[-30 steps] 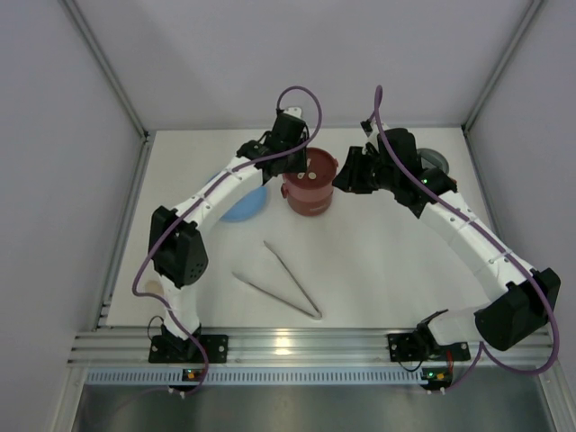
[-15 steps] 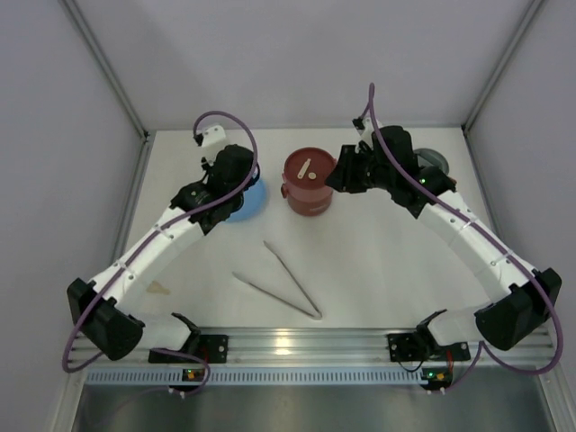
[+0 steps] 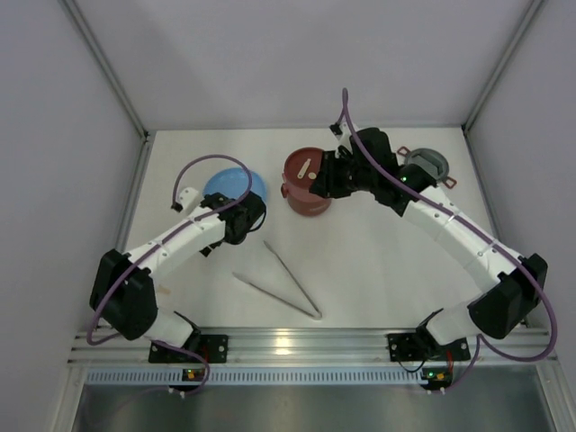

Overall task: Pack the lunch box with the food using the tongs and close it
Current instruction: Pick up the utensils from the center of the board.

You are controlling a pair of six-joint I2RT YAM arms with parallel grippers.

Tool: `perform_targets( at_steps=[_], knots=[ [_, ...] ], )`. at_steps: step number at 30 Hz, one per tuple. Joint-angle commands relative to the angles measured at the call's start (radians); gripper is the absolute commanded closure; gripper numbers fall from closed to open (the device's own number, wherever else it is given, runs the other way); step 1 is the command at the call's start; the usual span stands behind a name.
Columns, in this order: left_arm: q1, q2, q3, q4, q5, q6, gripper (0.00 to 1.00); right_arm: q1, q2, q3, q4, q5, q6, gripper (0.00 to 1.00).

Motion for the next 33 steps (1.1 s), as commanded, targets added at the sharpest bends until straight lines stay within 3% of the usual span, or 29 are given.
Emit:
perform_targets(
  at_steps=[1, 16, 33],
  knots=[
    [0.023, -0.037, -0.107, -0.173, -0.042, -0.255, 0.24, 0.027, 0.009, 0.045, -0.043, 0.013, -0.027, 0.71],
    [0.348, -0.292, -0.567, 0.382, 0.143, 0.131, 0.22, 0.114, 0.13, 0.14, -0.136, 0.073, -0.041, 0.72],
    [0.578, -0.401, -0.672, 0.551, 0.283, 0.342, 0.19, 0.251, 0.316, 0.356, -0.261, 0.167, -0.044, 0.73]
  ],
)
